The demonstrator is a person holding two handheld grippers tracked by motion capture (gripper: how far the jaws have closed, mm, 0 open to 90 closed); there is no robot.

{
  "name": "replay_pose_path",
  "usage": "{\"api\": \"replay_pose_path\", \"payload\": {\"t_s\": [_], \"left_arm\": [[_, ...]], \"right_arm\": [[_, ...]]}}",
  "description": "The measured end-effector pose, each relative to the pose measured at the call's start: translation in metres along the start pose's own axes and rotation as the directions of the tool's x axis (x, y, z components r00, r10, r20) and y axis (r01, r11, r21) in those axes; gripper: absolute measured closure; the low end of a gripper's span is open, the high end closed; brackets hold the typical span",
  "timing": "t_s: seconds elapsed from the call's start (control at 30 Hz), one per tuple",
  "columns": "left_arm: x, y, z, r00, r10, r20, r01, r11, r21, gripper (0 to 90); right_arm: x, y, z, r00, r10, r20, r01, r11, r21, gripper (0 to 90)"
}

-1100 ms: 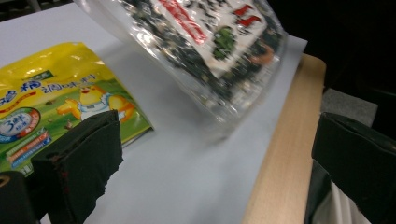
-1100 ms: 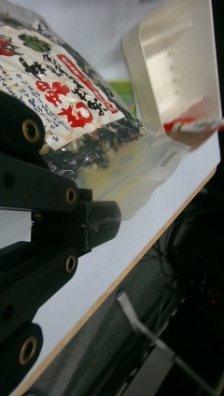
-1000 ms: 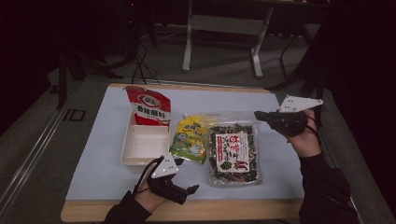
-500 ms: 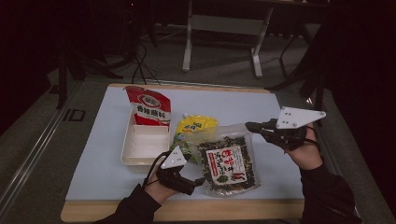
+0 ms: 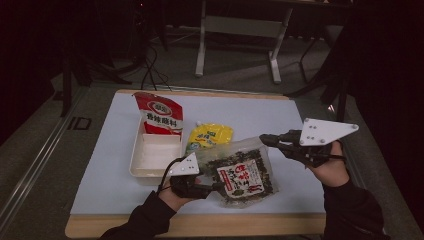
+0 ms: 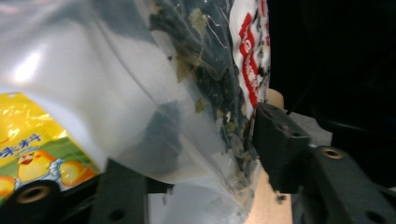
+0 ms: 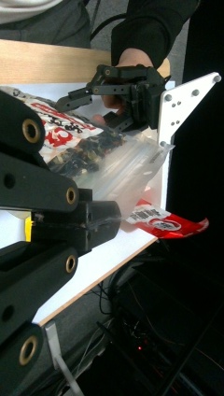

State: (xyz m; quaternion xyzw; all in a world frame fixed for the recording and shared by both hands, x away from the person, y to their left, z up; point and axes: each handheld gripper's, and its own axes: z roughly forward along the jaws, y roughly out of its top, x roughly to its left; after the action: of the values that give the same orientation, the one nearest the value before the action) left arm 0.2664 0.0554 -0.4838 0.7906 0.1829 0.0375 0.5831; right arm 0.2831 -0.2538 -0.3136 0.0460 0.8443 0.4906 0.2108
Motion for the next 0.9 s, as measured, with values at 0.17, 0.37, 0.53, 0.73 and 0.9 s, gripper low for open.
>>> {"api": "replay_pose_path", "payload": {"t_s": [0.17,0.37,0.53,0.73,0.9], "left_arm": [[-0.007,0.01,-0.004,0.9997,0.022,-0.009,-0.022,0.9997,0.013,72.4],[-0.023,0.027,-0.005,0.9996,0.025,-0.011,-0.025,0.9993,0.027,78.0],[-0.029,0.043,-0.011,0.9987,0.046,-0.02,-0.045,0.9987,0.021,79.0],[-0.03,0.059,-0.018,0.9989,0.033,-0.032,-0.033,0.9994,0.013,79.4],[-0.027,0.068,-0.027,0.9979,0.029,-0.058,-0.03,0.9995,-0.008,79.5]], "right_arm": [[-0.003,-0.001,-0.004,0.9998,0.021,-0.003,-0.021,0.9997,-0.014,90.0],[-0.008,-0.003,-0.012,0.9986,0.031,0.043,-0.029,0.9991,-0.029,90.0],[-0.014,-0.004,-0.024,0.9962,0.074,0.045,-0.07,0.9939,-0.086,90.0],[-0.018,-0.006,-0.033,0.9921,0.101,0.075,-0.092,0.9883,-0.122,85.2],[-0.019,-0.012,-0.032,0.9863,0.136,0.094,-0.123,0.9829,-0.138,59.2]]}}
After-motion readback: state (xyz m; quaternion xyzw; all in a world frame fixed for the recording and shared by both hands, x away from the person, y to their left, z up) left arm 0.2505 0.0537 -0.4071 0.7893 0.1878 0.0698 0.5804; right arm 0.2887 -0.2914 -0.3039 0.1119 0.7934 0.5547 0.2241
